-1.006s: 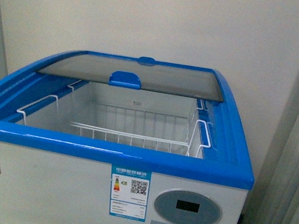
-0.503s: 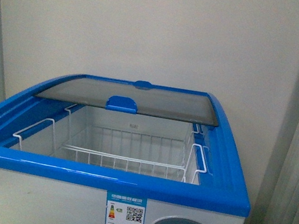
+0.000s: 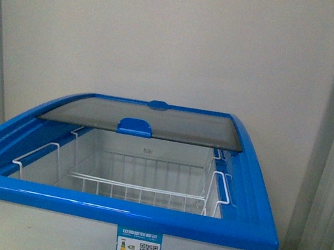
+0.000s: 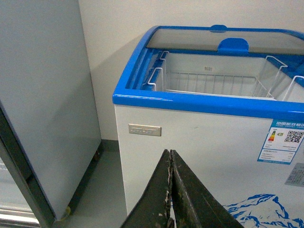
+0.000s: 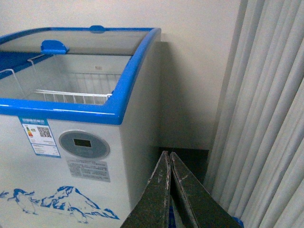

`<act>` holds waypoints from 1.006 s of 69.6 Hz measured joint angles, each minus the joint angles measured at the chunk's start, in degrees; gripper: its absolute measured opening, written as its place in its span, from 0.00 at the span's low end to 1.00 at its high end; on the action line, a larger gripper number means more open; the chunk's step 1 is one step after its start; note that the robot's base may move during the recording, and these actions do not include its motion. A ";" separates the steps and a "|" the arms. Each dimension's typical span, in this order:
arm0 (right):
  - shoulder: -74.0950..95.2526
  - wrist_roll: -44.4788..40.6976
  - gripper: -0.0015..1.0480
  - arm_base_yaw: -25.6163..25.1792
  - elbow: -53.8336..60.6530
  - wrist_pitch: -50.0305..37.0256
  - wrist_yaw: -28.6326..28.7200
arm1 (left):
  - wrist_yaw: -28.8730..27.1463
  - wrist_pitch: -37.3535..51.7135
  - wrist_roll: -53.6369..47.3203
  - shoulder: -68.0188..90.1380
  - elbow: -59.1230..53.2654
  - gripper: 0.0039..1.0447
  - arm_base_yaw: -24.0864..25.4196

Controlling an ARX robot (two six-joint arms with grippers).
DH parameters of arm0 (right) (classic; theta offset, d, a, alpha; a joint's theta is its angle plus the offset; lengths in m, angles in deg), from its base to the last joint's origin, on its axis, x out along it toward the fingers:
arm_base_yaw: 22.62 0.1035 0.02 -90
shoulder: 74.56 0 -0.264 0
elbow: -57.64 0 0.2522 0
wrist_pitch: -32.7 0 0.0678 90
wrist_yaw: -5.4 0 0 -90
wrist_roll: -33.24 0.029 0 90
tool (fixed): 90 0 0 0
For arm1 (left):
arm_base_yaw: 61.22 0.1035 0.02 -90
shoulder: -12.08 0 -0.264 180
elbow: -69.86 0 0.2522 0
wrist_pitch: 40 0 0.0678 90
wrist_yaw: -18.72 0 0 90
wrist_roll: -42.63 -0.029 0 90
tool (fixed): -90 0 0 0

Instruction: Put drink in fridge

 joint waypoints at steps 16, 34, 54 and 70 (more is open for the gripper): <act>-1.31 0.00 0.03 -0.02 1.46 -0.35 0.00 | 0.00 0.00 0.00 0.00 0.00 0.02 0.00; -3.80 -0.02 0.03 -0.09 3.76 -0.68 0.02 | 0.00 0.00 0.00 0.00 0.00 0.02 0.00; -4.00 -0.02 0.03 -0.09 3.76 -0.70 0.04 | 0.00 0.00 0.00 0.00 0.00 0.02 0.00; -4.02 -0.04 0.30 -0.09 3.76 -0.70 0.04 | 0.00 0.00 0.02 0.00 0.00 0.30 0.00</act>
